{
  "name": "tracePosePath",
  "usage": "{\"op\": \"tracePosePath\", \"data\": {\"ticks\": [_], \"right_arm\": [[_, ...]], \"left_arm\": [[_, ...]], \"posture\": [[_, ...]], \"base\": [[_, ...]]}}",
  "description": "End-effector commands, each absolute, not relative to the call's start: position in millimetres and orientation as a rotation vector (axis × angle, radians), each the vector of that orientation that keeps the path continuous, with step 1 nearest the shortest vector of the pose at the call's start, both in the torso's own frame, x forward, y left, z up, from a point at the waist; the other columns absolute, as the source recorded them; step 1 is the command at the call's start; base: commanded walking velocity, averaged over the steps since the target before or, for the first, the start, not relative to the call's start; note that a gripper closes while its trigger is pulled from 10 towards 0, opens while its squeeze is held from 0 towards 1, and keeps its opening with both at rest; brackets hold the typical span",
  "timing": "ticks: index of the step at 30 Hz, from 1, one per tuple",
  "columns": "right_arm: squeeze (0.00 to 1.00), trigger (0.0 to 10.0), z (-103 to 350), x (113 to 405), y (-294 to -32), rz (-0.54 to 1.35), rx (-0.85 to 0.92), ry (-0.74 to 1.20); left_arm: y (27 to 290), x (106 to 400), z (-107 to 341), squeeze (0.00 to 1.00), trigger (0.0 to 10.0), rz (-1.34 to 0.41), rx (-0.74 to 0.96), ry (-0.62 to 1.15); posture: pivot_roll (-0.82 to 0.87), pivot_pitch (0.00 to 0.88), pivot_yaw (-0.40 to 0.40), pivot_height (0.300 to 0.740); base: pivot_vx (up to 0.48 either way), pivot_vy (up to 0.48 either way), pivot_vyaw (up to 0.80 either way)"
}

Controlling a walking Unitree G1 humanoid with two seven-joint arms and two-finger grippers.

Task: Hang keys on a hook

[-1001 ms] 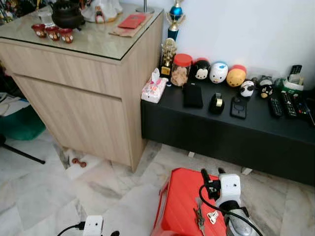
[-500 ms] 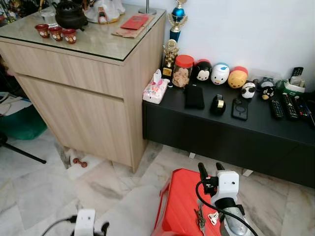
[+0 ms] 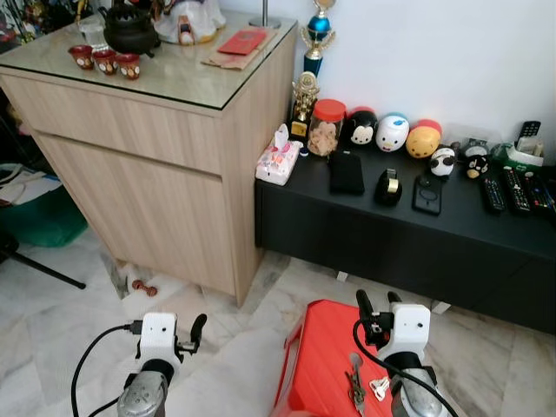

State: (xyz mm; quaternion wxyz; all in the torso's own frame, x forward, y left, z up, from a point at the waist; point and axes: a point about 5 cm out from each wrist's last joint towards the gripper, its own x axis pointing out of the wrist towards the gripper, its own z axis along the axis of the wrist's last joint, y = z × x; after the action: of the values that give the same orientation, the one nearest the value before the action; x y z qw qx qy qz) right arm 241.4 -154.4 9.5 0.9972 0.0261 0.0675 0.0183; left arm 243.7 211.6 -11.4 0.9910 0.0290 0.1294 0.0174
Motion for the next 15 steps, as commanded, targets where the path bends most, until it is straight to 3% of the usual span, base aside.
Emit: {"op": "tracePosePath", "data": {"ticks": [1, 7, 15], "right_arm": [[0.00, 10.0, 9.6, 240.7, -155.9, 0.034, 0.043, 0.147], [0.00, 10.0, 7.5, 243.6, -158.6, 0.010, 0.027, 0.191], [0.00, 10.0, 3.0, 242.6, -155.7, 0.009, 0.028, 0.225]], "left_arm": [[212.0, 242.9, -12.7, 0.00, 10.0, 0.041, 0.041, 0.268], [214.1, 251.4, -6.3, 0.00, 10.0, 0.057, 0.013, 0.247], [211.8, 252.6, -6.4, 0.00, 10.0, 0.051, 0.011, 0.251]], "posture": [[0.09, 0.026, -0.063, 0.740], [0.09, 0.056, -0.065, 0.740], [0.09, 0.079, -0.062, 0.683]], "base": [[0.000, 0.000, 0.00], [0.000, 0.000, 0.00], [0.000, 0.000, 0.00]]}}
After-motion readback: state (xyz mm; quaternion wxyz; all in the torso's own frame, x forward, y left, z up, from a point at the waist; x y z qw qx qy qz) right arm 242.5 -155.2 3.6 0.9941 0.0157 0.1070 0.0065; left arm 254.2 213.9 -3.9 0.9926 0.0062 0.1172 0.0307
